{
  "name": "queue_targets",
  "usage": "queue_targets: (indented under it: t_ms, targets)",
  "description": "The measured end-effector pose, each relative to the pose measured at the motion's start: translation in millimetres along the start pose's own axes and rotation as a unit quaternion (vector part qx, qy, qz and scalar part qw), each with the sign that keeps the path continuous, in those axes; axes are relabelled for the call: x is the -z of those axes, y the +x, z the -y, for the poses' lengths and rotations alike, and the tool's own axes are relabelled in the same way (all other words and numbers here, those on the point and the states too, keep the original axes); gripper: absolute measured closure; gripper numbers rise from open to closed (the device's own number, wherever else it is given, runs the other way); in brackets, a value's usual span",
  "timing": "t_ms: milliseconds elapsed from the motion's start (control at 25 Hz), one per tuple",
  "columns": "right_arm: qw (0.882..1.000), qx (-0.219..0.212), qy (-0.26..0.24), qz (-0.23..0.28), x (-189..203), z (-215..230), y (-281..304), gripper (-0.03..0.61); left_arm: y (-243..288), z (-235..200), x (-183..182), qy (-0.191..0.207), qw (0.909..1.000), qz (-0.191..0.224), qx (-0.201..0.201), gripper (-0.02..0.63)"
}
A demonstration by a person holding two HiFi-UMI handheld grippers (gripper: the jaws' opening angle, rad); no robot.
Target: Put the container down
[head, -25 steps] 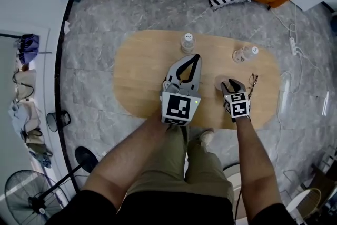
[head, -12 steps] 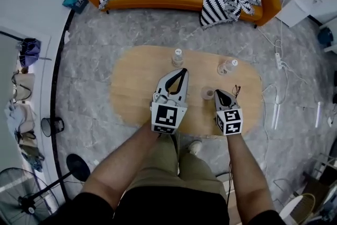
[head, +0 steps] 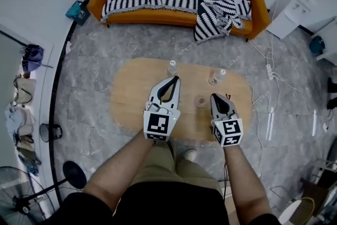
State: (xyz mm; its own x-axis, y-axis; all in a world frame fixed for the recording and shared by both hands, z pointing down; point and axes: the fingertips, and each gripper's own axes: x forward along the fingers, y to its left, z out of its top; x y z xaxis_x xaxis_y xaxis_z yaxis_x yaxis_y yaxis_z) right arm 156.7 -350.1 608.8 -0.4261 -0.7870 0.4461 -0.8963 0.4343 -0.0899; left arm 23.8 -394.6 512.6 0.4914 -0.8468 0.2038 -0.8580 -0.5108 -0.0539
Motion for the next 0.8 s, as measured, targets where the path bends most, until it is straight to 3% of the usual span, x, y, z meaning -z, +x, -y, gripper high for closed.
queue_targets:
  t_ms: [280, 600, 800]
  targets:
    - [0.999, -0.006, -0.014, 0.036, -63, -10, -37, 0.566, -24, 6, -39, 0.009, 0.9998, 0.016, -0.011, 0.600]
    - [0.997, -0.004, -0.012, 0.075, -122, -15, -78, 0.566, -52, 12, -85, -0.014, 0.9984, 0.054, -0.012, 0.600]
    - [0.994, -0.011, -0.031, 0.104, -163, -29, -113, 0.566, -80, 9, -114, -0.013, 0.9983, 0.054, -0.015, 0.600]
